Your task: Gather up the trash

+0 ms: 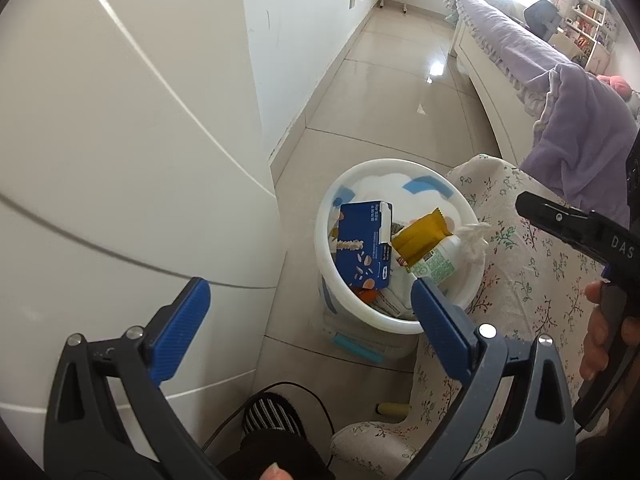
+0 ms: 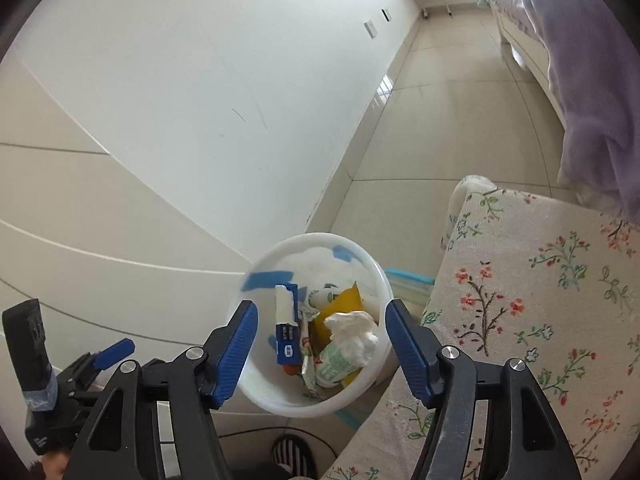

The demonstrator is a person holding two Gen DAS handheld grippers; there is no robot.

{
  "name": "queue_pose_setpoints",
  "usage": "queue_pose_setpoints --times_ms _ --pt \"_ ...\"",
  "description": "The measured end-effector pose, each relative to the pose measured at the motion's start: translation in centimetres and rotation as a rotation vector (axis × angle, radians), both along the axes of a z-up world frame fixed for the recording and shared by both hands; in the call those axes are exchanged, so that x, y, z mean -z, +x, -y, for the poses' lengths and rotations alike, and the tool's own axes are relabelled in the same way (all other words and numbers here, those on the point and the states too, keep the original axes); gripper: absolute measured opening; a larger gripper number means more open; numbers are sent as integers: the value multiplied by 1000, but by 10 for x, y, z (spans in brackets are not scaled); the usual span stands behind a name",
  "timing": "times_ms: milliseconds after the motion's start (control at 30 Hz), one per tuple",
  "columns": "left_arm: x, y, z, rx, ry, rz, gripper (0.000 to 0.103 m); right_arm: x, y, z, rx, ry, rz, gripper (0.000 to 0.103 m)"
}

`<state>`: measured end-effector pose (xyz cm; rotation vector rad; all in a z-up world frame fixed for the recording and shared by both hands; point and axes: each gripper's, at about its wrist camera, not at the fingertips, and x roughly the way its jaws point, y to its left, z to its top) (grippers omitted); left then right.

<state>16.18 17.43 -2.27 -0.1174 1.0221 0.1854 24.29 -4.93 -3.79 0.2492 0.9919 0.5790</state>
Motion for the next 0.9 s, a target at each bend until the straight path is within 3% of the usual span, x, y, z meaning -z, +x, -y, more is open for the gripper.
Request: queue_pose_setpoints --times_ms 200,467,833,900 --pt "-5 -11 -1 30 -58 3 100 -18 -18 2 -9 -52 38 68" --pt "-18 -32 9 76 -79 27 101 -42 -56 20 2 -167 94 69" --pt "-39 -70 54 156 -85 84 102 -68 -122 79 121 -335 139 74" --pt "-41 -78 64 165 -97 90 102 -72 -140 88 138 -373 158 79"
